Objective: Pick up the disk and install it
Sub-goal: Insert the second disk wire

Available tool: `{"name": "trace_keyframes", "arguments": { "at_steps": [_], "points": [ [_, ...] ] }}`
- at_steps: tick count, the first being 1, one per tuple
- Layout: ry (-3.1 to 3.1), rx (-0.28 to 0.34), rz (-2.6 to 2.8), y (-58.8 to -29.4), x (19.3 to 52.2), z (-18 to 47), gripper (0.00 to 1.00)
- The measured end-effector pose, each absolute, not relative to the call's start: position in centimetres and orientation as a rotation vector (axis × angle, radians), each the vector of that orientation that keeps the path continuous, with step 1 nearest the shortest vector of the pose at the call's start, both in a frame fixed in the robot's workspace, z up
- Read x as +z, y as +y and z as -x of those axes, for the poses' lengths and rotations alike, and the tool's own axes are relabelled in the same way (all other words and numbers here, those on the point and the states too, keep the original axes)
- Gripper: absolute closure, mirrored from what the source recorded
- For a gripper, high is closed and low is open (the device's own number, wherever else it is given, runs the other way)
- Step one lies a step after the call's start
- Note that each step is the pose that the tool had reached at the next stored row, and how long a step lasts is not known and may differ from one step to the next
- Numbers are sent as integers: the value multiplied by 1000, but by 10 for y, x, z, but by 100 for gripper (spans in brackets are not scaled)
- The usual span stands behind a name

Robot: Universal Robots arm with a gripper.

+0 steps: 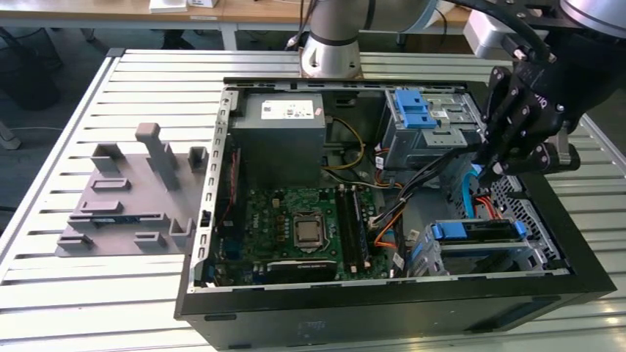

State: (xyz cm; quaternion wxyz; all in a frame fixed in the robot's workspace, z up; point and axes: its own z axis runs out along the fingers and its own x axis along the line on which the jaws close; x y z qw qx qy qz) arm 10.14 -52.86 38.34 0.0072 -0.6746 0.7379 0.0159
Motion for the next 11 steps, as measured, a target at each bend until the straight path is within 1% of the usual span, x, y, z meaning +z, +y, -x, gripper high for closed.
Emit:
{"name": "trace_keyframes", "arguments": {
  "at_steps": [11],
  "points": [
    [2309,45,2111,-529,377,-101,69]
  ]
}}
